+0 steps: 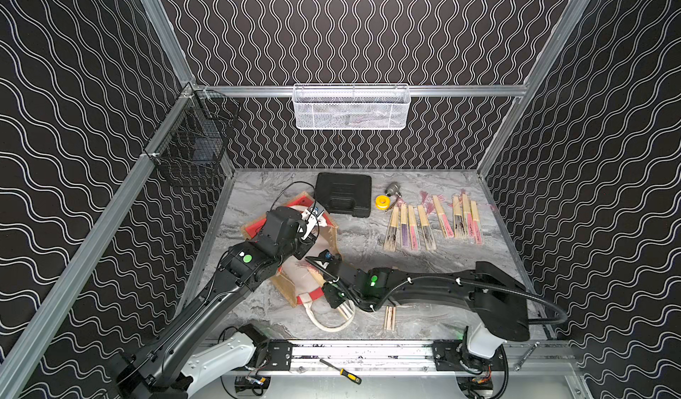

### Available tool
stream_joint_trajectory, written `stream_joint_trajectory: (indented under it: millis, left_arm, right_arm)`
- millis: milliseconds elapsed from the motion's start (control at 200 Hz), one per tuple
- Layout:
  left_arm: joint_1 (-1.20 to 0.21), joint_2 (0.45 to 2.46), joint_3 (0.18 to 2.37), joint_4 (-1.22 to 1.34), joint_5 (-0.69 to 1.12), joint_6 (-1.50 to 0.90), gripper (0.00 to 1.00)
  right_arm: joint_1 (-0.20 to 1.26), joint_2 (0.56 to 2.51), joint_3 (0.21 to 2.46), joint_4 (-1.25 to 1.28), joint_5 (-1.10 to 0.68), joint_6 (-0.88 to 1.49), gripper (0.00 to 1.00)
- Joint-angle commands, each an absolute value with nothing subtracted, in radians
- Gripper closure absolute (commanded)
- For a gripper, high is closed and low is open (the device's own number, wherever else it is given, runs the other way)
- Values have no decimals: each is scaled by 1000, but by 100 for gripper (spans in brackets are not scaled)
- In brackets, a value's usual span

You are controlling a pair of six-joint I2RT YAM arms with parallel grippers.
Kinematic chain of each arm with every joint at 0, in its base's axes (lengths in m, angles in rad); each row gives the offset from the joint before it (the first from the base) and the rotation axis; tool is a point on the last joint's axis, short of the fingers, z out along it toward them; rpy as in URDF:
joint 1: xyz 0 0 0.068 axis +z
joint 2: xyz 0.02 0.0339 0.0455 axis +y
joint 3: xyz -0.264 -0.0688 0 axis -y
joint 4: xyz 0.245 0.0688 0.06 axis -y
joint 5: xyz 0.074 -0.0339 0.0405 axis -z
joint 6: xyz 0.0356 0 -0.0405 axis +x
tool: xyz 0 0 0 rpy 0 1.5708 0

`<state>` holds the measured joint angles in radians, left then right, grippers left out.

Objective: Take out the folding fans from the tote bags
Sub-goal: Pick up the folding fan from the canvas bag, then place the folding fan at the center of the board.

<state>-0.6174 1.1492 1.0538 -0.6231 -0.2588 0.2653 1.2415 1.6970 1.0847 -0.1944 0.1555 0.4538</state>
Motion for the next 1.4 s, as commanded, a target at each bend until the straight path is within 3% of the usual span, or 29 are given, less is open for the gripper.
stream_joint_trajectory:
  millis: [0,330,736,1131,1396]
  left_arm:
    - [-618,1151,1053,-601,-260,270,100]
    - [-619,1149,1052,-600,-260,268,100]
    - [-619,1152,1055,-604,-259,268,100]
    - [-619,1149,1052,-600,-259,270,100]
    - [-618,1149,1054,-601,-257,269,100]
  right_arm:
    - [1245,1623,1036,-217,145,487,74]
    - [1256,1304,794,-201,2,404,75]
    - [1253,970,658,-287,160,529,74]
    - [1076,884,622,-317,233,588,73]
    - [938,943,616,-433,362,693,71]
